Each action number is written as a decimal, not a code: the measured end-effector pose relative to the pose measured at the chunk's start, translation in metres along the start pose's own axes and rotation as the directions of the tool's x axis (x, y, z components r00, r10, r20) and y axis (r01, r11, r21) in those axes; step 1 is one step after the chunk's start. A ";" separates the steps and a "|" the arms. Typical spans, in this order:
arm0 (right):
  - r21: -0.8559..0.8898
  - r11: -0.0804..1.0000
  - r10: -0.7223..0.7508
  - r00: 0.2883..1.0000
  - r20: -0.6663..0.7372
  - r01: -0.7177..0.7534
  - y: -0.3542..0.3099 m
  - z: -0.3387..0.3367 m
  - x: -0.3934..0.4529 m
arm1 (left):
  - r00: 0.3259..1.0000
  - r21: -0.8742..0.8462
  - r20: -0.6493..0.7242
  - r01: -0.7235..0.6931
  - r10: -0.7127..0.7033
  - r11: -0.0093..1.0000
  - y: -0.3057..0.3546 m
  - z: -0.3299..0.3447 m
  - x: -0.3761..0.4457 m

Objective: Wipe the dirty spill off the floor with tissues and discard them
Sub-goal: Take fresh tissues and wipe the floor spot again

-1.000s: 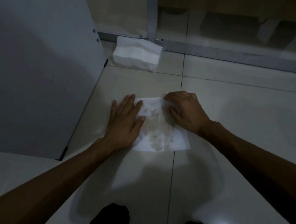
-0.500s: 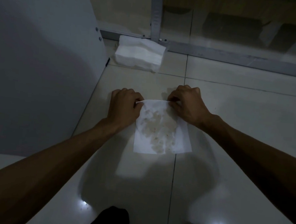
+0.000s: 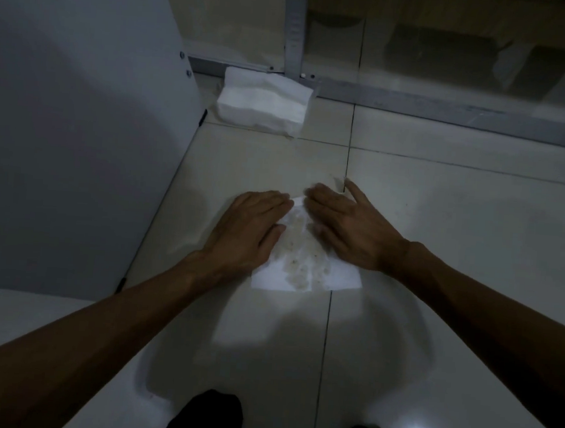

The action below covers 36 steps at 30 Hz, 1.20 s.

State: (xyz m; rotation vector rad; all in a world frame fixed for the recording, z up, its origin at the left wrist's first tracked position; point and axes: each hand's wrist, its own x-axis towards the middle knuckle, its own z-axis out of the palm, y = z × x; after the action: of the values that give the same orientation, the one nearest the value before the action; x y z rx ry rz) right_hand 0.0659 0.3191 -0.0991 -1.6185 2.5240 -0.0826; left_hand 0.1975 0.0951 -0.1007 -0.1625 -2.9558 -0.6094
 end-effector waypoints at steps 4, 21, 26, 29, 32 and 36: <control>-0.007 1.000 -0.003 1.000 0.018 0.003 0.006 0.007 -0.007 | 0.996 0.002 0.056 -0.064 0.064 0.998 0.000 0.001 -0.001; 0.097 0.994 0.057 0.980 -0.188 -0.039 -0.001 -0.008 0.009 | 0.987 -0.070 -0.044 0.152 -0.155 0.986 -0.003 -0.008 0.025; 0.153 0.988 0.051 0.981 -0.187 -0.023 0.004 -0.012 0.020 | 0.999 -0.105 0.016 0.044 -0.043 0.993 -0.004 -0.013 0.033; 0.242 0.970 0.046 0.982 -0.184 0.000 0.005 -0.017 0.024 | 0.998 -0.132 0.056 -0.010 0.017 0.991 -0.006 -0.020 0.038; 0.304 0.953 0.057 0.986 -0.156 -0.007 0.005 -0.023 0.026 | 0.995 -0.165 0.095 -0.027 0.043 0.986 -0.008 -0.029 0.042; 0.354 0.935 0.058 0.992 -0.112 -0.014 0.003 -0.029 0.021 | 0.984 -0.181 0.156 -0.053 0.081 0.982 -0.009 -0.034 0.043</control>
State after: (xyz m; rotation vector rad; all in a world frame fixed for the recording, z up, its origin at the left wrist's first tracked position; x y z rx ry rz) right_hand 0.0501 0.3004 -0.0729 -1.4602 2.4403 -0.6109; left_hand 0.1566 0.0767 -0.0678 -0.3431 -3.0328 -0.8889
